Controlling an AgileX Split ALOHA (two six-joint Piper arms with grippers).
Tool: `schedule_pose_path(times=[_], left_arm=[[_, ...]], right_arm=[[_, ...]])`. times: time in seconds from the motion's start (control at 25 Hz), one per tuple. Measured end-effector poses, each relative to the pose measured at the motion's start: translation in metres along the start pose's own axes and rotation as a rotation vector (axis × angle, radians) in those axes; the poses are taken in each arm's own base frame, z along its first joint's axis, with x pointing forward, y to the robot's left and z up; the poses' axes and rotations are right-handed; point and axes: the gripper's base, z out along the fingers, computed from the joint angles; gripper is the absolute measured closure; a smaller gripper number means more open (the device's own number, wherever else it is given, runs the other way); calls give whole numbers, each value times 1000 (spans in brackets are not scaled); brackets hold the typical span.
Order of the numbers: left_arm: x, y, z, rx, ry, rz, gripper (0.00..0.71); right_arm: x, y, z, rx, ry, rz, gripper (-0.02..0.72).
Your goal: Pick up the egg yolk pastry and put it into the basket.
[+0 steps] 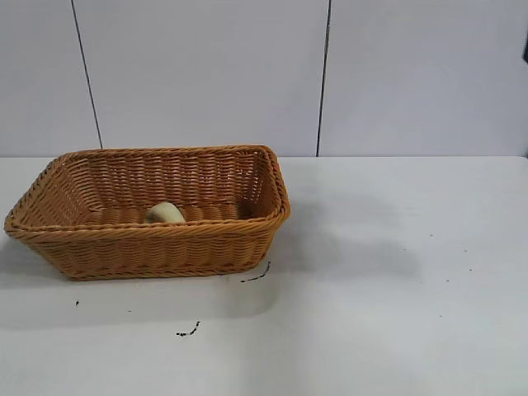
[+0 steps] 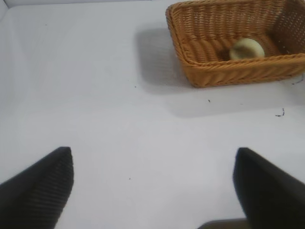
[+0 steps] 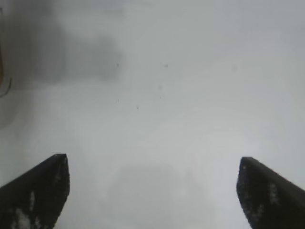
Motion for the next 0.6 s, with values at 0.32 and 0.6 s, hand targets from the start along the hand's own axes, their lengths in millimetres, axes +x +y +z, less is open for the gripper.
schedule_pose_path(times=[0.32,0.6], left_arm=[[0,0,0,0,0,0,17],[0,0,0,0,0,0,17]], right_arm=[[102,-7,-5,-20,-308,2,18],[148,-9,-16,-43,-585,3,18]])
